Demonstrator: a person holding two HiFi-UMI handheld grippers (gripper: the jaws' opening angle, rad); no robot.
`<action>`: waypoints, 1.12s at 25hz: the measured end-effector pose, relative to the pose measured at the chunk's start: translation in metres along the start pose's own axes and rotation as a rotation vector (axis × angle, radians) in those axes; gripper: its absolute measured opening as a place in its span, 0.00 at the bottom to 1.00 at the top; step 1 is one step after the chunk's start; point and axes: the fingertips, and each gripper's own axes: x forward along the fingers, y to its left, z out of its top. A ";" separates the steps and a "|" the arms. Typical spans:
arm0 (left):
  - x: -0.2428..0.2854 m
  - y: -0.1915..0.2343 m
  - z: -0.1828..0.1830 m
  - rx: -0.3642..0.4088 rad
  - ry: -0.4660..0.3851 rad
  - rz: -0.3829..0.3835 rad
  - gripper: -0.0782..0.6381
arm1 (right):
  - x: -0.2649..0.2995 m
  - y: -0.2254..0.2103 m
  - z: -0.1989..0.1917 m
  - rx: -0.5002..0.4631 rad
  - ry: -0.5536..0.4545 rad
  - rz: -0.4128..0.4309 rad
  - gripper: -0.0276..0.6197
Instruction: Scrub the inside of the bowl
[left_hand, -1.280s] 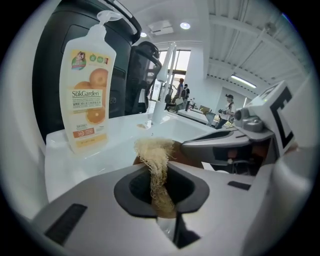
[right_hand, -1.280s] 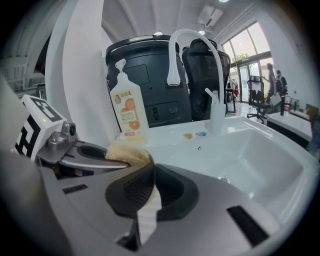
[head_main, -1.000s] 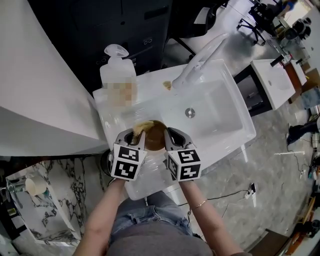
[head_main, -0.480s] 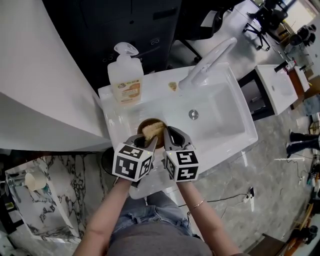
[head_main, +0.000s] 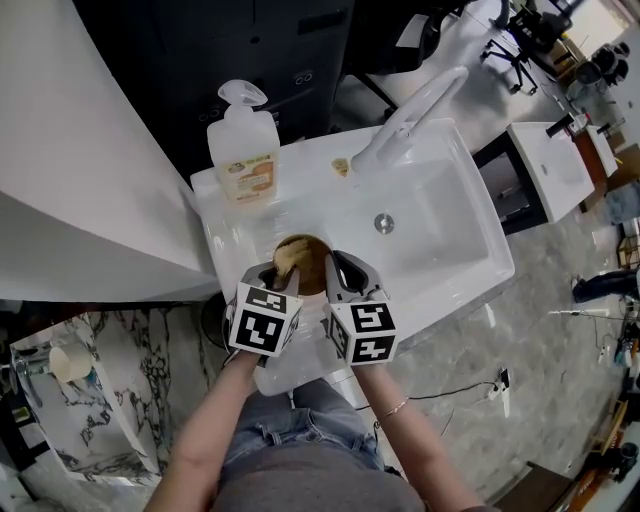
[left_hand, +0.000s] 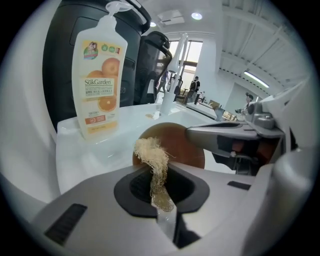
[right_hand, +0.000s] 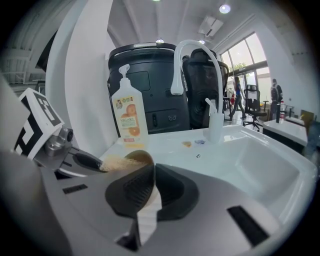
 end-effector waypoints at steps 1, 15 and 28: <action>-0.002 0.004 -0.001 -0.002 -0.002 0.014 0.17 | 0.000 -0.001 0.000 -0.002 0.000 -0.002 0.08; -0.033 0.000 0.022 -0.276 -0.165 -0.071 0.17 | 0.001 -0.001 0.004 0.046 -0.042 -0.014 0.08; -0.017 -0.026 0.010 -0.454 -0.109 -0.183 0.16 | -0.003 0.007 0.014 0.023 -0.096 -0.016 0.08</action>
